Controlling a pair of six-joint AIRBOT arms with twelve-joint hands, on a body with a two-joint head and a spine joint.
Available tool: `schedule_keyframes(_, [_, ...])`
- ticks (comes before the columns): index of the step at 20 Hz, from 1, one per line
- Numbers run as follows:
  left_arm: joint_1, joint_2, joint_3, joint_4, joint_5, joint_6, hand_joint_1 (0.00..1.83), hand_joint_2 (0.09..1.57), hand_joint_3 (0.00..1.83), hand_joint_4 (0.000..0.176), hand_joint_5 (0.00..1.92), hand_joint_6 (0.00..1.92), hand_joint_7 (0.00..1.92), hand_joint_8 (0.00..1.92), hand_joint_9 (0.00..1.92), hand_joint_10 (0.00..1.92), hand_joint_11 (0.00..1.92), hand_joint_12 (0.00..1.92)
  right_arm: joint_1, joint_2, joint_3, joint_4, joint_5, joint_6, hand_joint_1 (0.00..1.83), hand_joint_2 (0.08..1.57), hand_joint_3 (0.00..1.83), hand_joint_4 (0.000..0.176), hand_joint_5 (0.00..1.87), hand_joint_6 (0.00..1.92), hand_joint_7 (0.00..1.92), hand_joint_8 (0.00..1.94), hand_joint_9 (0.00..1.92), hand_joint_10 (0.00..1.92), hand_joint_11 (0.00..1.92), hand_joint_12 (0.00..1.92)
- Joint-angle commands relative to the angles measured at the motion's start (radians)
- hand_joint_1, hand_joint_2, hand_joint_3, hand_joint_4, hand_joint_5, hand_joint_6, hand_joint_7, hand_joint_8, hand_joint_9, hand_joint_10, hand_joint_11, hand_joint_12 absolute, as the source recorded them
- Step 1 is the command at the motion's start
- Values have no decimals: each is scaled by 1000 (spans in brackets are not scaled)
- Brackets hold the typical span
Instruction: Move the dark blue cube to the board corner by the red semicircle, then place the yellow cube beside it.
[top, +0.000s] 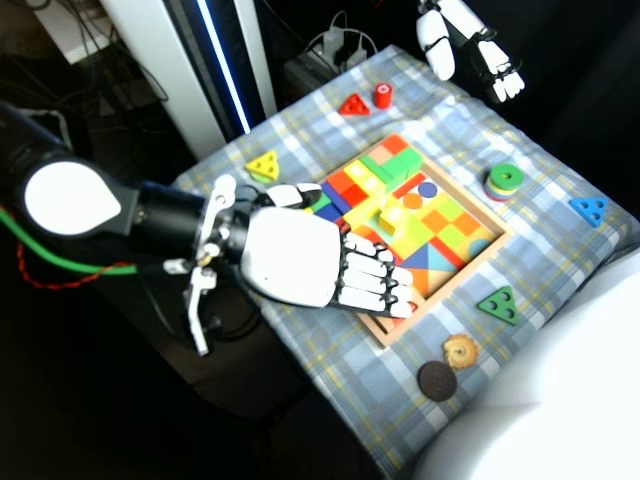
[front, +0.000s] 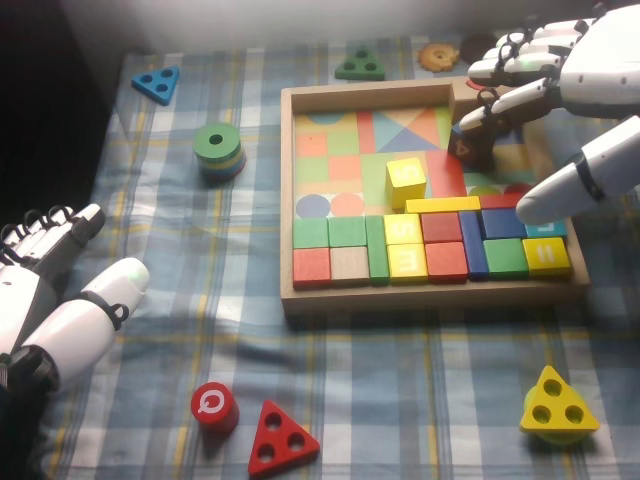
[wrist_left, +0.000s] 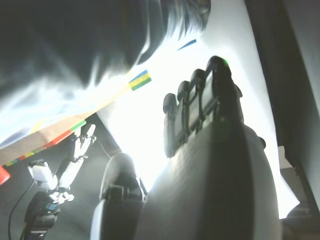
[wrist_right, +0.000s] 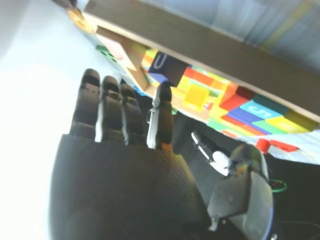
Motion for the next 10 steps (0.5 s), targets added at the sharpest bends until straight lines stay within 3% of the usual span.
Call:
schedule_keyframes(1, [-5, 3, 0, 44, -112, -7, 0, 1306, 14, 0, 265, 5, 143, 0, 67, 5, 0, 0, -4, 5, 3, 14, 6, -2, 0, 782, 0, 157, 330, 2, 0, 0, 0, 0, 0, 0])
schedule_keyframes(2, [-5, 3, -1, 43, -111, -7, 0, 1296, 8, 0, 260, 3, 137, 0, 58, 0, 0, 0, -10, 15, 0, 14, -1, -2, 0, 798, 0, 141, 321, 1, 0, 0, 0, 0, 0, 0])
schedule_keyframes(3, [-5, 4, -1, 43, -110, -7, 0, 1296, 8, 0, 260, 3, 137, 0, 58, 0, 0, 0, -12, 19, -1, 14, -4, -2, 0, 798, 0, 141, 321, 1, 0, 0, 0, 0, 0, 0])
schedule_keyframes(4, [-4, 4, -1, 43, -110, -7, 0, 1288, 4, 0, 264, 4, 138, 1, 58, 1, 0, 0, -13, 26, -4, 14, -9, -2, 0, 798, 0, 130, 321, 2, 0, 0, 0, 0, 0, 0])
schedule_keyframes(5, [-4, 4, -1, 43, -110, -7, 0, 1303, 11, 0, 261, 3, 135, 0, 61, 2, 0, 0, -13, 36, -6, 14, -16, -2, 0, 804, 0, 142, 317, 0, 0, 0, 0, 0, 0, 0])
schedule_keyframes(6, [-4, 4, -1, 42, -110, -7, 0, 1299, 9, 0, 265, 5, 137, 1, 68, 5, 0, 0, -13, 41, -5, 14, -22, -2, 0, 807, 0, 167, 293, 0, 0, 0, 0, 0, 0, 0])
schedule_keyframes(8, [-4, 3, -1, 42, -109, -7, 0, 1292, 6, 0, 267, 5, 146, 5, 80, 10, 0, 0, -13, 44, 0, 14, -31, -3, 0, 829, 7, 150, 318, 11, 0, 0, 0, 0, 0, 0])
schedule_keyframes(10, [-4, 3, -1, 42, -109, -7, 0, 1305, 11, 0, 269, 5, 150, 5, 84, 11, 0, 0, -13, 44, 11, 16, -39, -3, 0, 838, 10, 155, 336, 16, 0, 0, 0, 0, 0, 0])
